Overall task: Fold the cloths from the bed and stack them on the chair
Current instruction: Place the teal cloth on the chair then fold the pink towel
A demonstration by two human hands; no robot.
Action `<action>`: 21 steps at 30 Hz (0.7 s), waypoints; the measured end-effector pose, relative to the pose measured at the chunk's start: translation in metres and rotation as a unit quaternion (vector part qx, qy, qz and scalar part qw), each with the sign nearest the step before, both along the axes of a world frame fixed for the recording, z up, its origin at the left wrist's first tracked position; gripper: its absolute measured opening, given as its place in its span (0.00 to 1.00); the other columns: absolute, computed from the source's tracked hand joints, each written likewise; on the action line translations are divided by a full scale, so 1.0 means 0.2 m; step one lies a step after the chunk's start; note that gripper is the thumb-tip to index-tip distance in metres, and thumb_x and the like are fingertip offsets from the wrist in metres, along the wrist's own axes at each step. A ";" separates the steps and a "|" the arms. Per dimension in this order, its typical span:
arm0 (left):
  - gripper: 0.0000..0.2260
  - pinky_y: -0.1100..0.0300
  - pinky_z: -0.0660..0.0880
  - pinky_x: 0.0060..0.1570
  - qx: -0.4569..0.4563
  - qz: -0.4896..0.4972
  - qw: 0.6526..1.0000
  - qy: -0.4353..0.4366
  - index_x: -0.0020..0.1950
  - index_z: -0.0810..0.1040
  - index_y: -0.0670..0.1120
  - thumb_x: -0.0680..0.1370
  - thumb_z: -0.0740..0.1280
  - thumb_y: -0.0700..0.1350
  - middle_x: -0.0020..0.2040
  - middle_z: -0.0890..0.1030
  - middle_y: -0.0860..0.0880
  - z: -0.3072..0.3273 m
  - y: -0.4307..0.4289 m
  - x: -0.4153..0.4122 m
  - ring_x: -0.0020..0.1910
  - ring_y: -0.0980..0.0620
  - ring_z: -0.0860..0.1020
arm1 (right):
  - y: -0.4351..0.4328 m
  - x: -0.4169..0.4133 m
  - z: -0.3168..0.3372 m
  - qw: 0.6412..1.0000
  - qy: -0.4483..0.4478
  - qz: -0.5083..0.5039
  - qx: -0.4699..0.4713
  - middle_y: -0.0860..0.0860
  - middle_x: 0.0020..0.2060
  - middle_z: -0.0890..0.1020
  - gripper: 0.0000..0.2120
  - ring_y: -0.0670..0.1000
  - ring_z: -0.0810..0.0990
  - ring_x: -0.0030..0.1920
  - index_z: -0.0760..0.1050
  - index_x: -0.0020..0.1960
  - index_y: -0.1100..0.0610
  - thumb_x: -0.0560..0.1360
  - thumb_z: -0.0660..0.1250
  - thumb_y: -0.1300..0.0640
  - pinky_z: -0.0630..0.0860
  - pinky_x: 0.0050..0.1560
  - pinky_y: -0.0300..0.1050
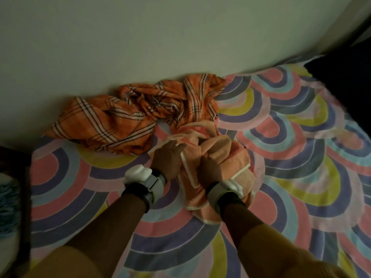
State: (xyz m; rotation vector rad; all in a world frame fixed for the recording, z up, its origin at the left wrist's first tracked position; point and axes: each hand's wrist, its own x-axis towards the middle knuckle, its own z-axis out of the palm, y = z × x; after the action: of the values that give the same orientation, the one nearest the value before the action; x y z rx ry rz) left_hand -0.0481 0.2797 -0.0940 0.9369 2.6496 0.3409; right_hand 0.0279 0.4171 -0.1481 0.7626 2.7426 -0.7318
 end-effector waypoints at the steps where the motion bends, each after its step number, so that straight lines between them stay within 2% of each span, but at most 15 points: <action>1: 0.30 0.47 0.61 0.69 -0.005 -0.006 1.000 0.001 0.75 0.57 0.50 0.75 0.63 0.42 0.76 0.58 0.42 -0.01 0.00 0.02 0.75 0.42 0.56 | -0.02 0.02 0.01 0.999 0.040 -0.015 -0.019 0.62 0.53 0.78 0.12 0.61 0.77 0.53 0.71 0.57 0.63 0.76 0.59 0.59 0.70 0.49 0.49; 3: 0.27 0.45 0.60 0.70 0.005 -0.020 1.000 0.016 0.74 0.58 0.52 0.76 0.60 0.47 0.76 0.56 0.40 -0.02 -0.01 0.04 0.75 0.41 0.55 | -0.08 0.08 0.10 0.984 0.142 -0.044 -0.099 0.55 0.44 0.79 0.04 0.54 0.77 0.43 0.72 0.51 0.58 0.77 0.59 0.60 0.66 0.42 0.45; 5: 0.23 0.42 0.60 0.69 0.058 -0.039 0.996 0.049 0.69 0.69 0.50 0.74 0.56 0.53 0.72 0.65 0.39 0.04 -0.04 0.06 0.72 0.38 0.62 | -0.12 0.14 0.22 0.960 0.194 -0.041 -0.195 0.49 0.44 0.78 0.06 0.48 0.76 0.41 0.71 0.55 0.57 0.78 0.59 0.61 0.68 0.44 0.43; 6: 0.22 0.42 0.62 0.67 0.097 -0.045 0.993 0.049 0.62 0.77 0.48 0.72 0.56 0.53 0.67 0.72 0.38 0.06 -0.05 0.07 0.69 0.37 0.68 | -0.14 0.16 0.24 0.947 0.189 -0.041 -0.257 0.50 0.49 0.79 0.11 0.50 0.78 0.45 0.71 0.59 0.58 0.78 0.58 0.61 0.73 0.46 0.46; 7: 0.19 0.44 0.64 0.65 0.147 -0.038 0.988 0.034 0.56 0.80 0.46 0.71 0.58 0.52 0.62 0.78 0.38 0.11 -0.09 0.06 0.64 0.38 0.73 | -0.17 0.18 0.31 0.926 0.179 -0.047 -0.328 0.57 0.51 0.81 0.14 0.58 0.80 0.47 0.70 0.62 0.58 0.77 0.58 0.62 0.76 0.48 0.53; 9: 0.16 0.52 0.73 0.59 0.200 -0.011 0.978 -0.055 0.54 0.81 0.43 0.70 0.61 0.46 0.54 0.82 0.39 0.29 -0.18 0.07 0.55 0.40 0.79 | -0.20 0.19 0.44 0.885 0.143 -0.070 -0.438 0.71 0.49 0.78 0.15 0.72 0.77 0.45 0.71 0.60 0.59 0.74 0.59 0.61 0.76 0.45 0.64; 10: 0.17 0.52 0.76 0.54 0.205 -0.001 0.975 -0.088 0.55 0.81 0.41 0.70 0.61 0.45 0.51 0.83 0.39 0.39 -0.24 0.08 0.51 0.41 0.80 | -0.21 0.19 0.53 0.870 0.131 -0.083 -0.468 0.75 0.48 0.76 0.14 0.73 0.77 0.42 0.72 0.58 0.61 0.73 0.60 0.60 0.74 0.43 0.66; 12: 0.18 0.49 0.77 0.47 0.202 0.010 0.975 -0.093 0.51 0.81 0.38 0.71 0.60 0.49 0.47 0.83 0.37 0.55 -0.34 0.08 0.45 0.40 0.80 | -0.24 0.19 0.67 0.869 0.120 -0.087 -0.472 0.75 0.44 0.76 0.12 0.68 0.76 0.38 0.72 0.53 0.65 0.73 0.61 0.58 0.74 0.42 0.64; 14: 0.24 0.44 0.75 0.42 0.231 0.034 0.969 -0.076 0.45 0.81 0.37 0.71 0.56 0.56 0.41 0.82 0.37 0.75 -0.47 0.09 0.40 0.39 0.79 | -0.30 0.19 0.87 0.874 0.142 -0.071 -0.459 0.66 0.38 0.79 0.07 0.61 0.78 0.37 0.73 0.46 0.63 0.78 0.61 0.58 0.75 0.45 0.59; 15: 0.26 0.45 0.72 0.39 0.248 0.062 0.964 -0.065 0.47 0.81 0.37 0.70 0.55 0.57 0.43 0.82 0.37 0.84 -0.53 0.09 0.42 0.40 0.79 | -0.35 0.19 0.97 0.873 0.156 -0.063 -0.458 0.60 0.39 0.80 0.06 0.56 0.79 0.39 0.73 0.46 0.60 0.79 0.61 0.58 0.75 0.46 0.56; 16: 0.26 0.49 0.73 0.44 0.266 0.090 0.958 -0.056 0.51 0.80 0.38 0.70 0.56 0.57 0.48 0.82 0.38 0.93 -0.58 0.10 0.47 0.41 0.79 | -0.40 0.20 1.05 0.867 0.161 -0.053 -0.468 0.56 0.42 0.81 0.05 0.53 0.80 0.42 0.74 0.48 0.58 0.78 0.63 0.57 0.76 0.46 0.50; 17: 0.24 0.52 0.72 0.46 0.267 0.117 0.955 -0.050 0.55 0.79 0.39 0.71 0.57 0.55 0.52 0.82 0.39 1.04 -0.63 0.12 0.51 0.42 0.79 | -0.47 0.22 1.17 0.856 0.159 -0.046 -0.490 0.53 0.45 0.81 0.07 0.49 0.80 0.46 0.73 0.51 0.57 0.76 0.66 0.56 0.76 0.46 0.44; 18: 0.23 0.56 0.72 0.46 0.282 0.126 0.950 -0.038 0.56 0.79 0.40 0.71 0.58 0.54 0.52 0.82 0.40 1.12 -0.68 0.13 0.51 0.43 0.79 | -0.55 0.23 1.27 0.847 0.166 -0.028 -0.504 0.50 0.49 0.81 0.15 0.45 0.80 0.49 0.73 0.56 0.56 0.72 0.71 0.55 0.76 0.45 0.38; 20: 0.21 0.58 0.70 0.38 0.300 0.114 0.947 -0.031 0.48 0.80 0.40 0.70 0.60 0.55 0.43 0.83 0.42 1.27 -0.72 0.16 0.42 0.49 0.79 | -0.70 0.25 1.38 0.881 0.189 0.055 -0.430 0.44 0.56 0.78 0.26 0.38 0.76 0.56 0.70 0.62 0.51 0.68 0.76 0.54 0.74 0.48 0.31; 21: 0.21 0.59 0.68 0.35 0.297 0.102 0.949 -0.025 0.43 0.80 0.40 0.69 0.60 0.57 0.38 0.82 0.42 1.37 -0.76 0.17 0.37 0.52 0.77 | -0.79 0.25 1.45 0.900 0.212 0.078 -0.372 0.42 0.56 0.78 0.25 0.35 0.75 0.56 0.70 0.62 0.50 0.68 0.75 0.53 0.73 0.49 0.29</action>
State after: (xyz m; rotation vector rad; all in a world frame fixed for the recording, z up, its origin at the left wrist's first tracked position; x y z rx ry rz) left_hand -0.0137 0.1273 0.1803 0.7851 2.6381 1.2447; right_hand 0.0778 0.2584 0.1416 0.2170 2.4507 -1.9212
